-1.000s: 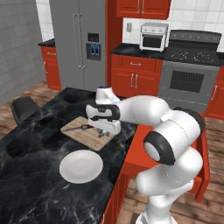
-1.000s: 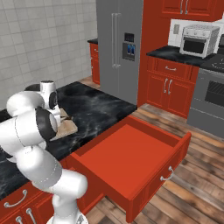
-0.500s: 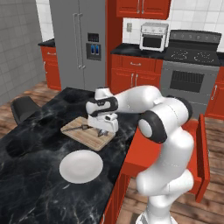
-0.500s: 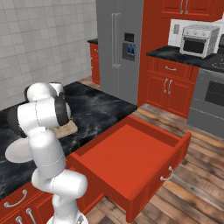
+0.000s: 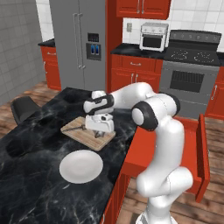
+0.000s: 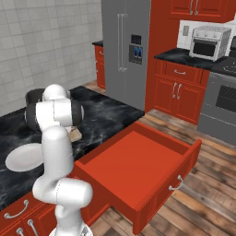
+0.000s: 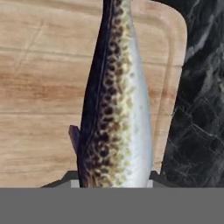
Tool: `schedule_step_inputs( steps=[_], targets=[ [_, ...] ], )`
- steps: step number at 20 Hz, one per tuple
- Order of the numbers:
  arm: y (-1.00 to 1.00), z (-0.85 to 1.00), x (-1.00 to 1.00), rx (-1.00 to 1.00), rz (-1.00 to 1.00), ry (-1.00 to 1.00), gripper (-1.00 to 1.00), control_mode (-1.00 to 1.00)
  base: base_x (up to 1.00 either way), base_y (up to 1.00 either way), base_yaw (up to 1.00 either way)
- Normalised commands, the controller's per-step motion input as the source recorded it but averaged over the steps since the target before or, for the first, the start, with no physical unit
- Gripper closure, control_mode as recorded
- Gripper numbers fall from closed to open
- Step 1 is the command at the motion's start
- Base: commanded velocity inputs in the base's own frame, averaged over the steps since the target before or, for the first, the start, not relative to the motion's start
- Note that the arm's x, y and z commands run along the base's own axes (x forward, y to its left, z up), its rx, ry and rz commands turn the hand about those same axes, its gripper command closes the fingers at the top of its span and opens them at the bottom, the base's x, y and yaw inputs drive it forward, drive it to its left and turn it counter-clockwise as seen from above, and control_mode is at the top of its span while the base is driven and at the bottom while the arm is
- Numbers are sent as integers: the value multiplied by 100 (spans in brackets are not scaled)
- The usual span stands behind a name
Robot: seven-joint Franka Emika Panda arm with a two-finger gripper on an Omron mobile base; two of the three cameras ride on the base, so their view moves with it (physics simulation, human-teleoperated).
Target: Pick up the knife from the drawer and place it on the cutting board. Then place the meat from the plate to the cutting board.
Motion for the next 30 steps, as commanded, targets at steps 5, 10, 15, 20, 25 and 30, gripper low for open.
schedule_step_inputs(
  steps=[5,10,15,20,25,30],
  targets=[
    [31,-26,13,-1,0,6,100,-100,0,0,0],
    [42,-31,14,-2,0,3,-100,-100,0,0,0],
    [11,-13,1,0,-1,-3,-100,-100,0,0,0],
    [-1,4,-31,0,-6,-6,-100,-100,0,0,0],
    [0,28,-44,0,-9,-6,-100,-100,0,0,0],
    [-1,49,-43,0,-9,-9,-100,-100,0,0,0]
  ],
)
